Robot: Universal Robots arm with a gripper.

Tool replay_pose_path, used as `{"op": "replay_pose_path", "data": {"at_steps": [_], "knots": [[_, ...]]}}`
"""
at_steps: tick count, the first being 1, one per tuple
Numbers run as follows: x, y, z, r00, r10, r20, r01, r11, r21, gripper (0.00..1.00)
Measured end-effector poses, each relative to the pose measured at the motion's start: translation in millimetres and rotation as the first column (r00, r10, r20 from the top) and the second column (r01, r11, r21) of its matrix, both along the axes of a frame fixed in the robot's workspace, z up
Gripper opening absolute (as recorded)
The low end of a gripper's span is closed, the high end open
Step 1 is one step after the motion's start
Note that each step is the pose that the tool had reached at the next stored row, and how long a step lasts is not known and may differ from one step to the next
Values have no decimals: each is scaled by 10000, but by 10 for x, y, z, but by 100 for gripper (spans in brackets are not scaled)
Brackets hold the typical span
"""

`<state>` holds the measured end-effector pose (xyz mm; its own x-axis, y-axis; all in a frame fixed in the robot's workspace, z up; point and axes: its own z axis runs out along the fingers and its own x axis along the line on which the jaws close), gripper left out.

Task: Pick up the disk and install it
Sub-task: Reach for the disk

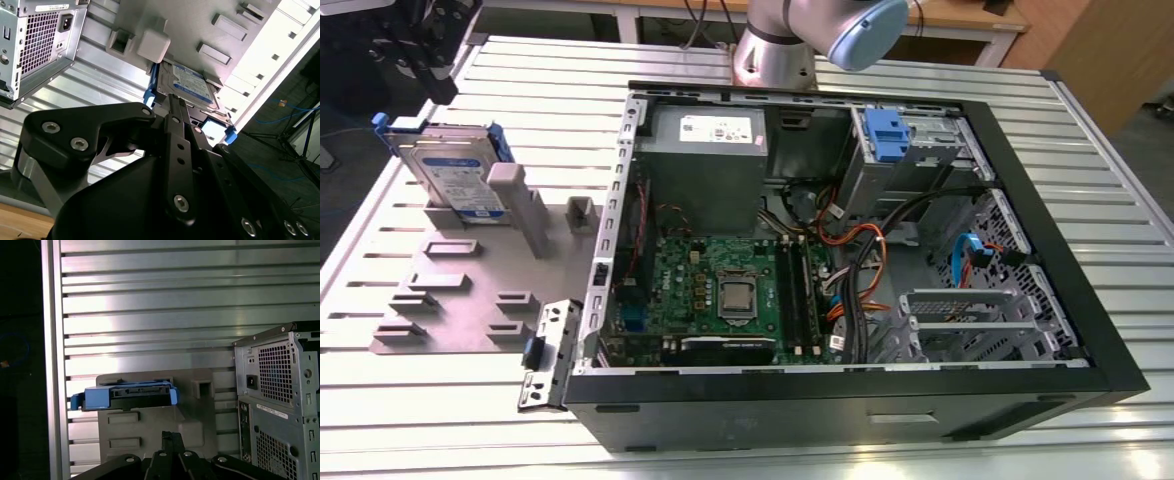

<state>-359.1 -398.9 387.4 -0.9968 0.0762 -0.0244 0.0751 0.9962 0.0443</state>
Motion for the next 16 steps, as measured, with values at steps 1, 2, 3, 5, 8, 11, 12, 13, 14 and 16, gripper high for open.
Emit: {"op": "replay_pose_path", "data": {"at_steps": [1, 2, 3, 5, 8, 11, 12, 13, 14, 16], "knots": [[0, 0, 0, 10000, 0, 1, 0, 10000, 0, 11], [-1, 0, 0, 10000, 0, 1, 0, 10000, 1, 11], [-2, 0, 0, 10000, 0, 0, 0, 10000, 1, 11], [-3, 0, 0, 10000, 0, 0, 0, 10000, 0, 11], [-9, 0, 0, 10000, 0, 0, 0, 10000, 1, 11], [-20, 0, 0, 10000, 0, 1, 0, 10000, 0, 11], [-26, 0, 0, 10000, -1, 0, 1, 10000, 1, 11], [-33, 0, 0, 10000, 0, 0, 0, 10000, 0, 11], [-41, 0, 0, 10000, -1, 0, 1, 10000, 0, 11], [-57, 0, 0, 10000, -1, 0, 1, 10000, 0, 11]]}}
